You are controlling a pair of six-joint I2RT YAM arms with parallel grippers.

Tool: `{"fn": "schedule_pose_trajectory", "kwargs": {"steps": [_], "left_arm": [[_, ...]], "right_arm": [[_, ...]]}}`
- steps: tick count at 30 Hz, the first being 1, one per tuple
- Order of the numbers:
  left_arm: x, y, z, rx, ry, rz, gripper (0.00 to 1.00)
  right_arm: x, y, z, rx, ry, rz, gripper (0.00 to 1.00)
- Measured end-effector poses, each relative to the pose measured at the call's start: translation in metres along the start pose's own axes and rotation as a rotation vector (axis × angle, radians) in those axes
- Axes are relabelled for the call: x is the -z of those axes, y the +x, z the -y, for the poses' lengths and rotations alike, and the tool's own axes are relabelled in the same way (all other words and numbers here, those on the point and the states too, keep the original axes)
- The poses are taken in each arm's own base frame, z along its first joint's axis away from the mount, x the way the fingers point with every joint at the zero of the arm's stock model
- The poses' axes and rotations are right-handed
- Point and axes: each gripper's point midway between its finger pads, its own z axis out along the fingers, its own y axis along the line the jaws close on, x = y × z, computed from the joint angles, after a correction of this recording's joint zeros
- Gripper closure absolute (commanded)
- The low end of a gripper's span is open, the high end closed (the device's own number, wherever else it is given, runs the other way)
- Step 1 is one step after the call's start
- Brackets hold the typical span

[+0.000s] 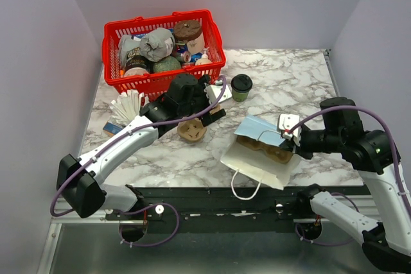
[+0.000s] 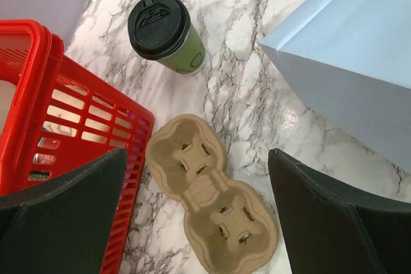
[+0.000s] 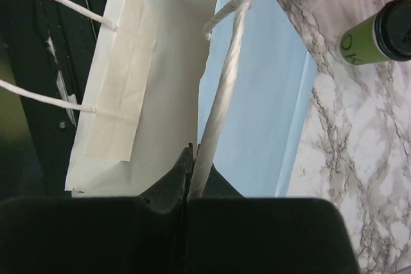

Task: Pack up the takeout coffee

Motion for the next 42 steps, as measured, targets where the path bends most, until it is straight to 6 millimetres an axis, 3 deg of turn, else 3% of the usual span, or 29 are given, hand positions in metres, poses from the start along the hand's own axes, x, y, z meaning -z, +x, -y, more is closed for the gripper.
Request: {"fn": "schedule_pose_trajectory", "kwargs": {"steps": [10,14,20,26,30,34,39,42], "left_arm": [[-0.011,0.005,0.001,0.016,0.016,-0.003,0.01],[-0.016,0.006,0.0,0.02,0.027,-0.007,0.01],[-0.025,-0.011,-0.013,0.028,0.019,0.017,0.01],[-0.061,-0.056,-0.047,0.055,0.013,0.038,0.01],[-0.086,-0.076,-0.066,0.065,0.035,0.041,0.01],[-0.107,-0.083,-0.071,0.074,0.074,0.031,0.01],[-0.144,-0.082,-0.077,0.092,0.114,0.018,0.01],[-0.159,-0.07,-0.074,0.103,0.132,-0.009,0.01]], "right_arm": [[-0.006,0.001,-0.008,-0.013,-0.052,-0.015,0.99],[-0.008,0.003,0.001,-0.028,-0.022,-0.036,1.0],[-0.008,0.006,0.024,-0.029,0.087,-0.066,1.0],[-0.003,0.024,0.054,-0.091,0.207,-0.115,1.0],[0.019,0.041,0.097,-0.22,0.322,-0.143,0.99],[0.03,0.056,0.126,-0.279,0.362,-0.163,0.99],[0.039,0.075,0.134,-0.314,0.37,-0.19,0.99],[0.054,0.086,0.137,-0.335,0.403,-0.21,0.99]]}}
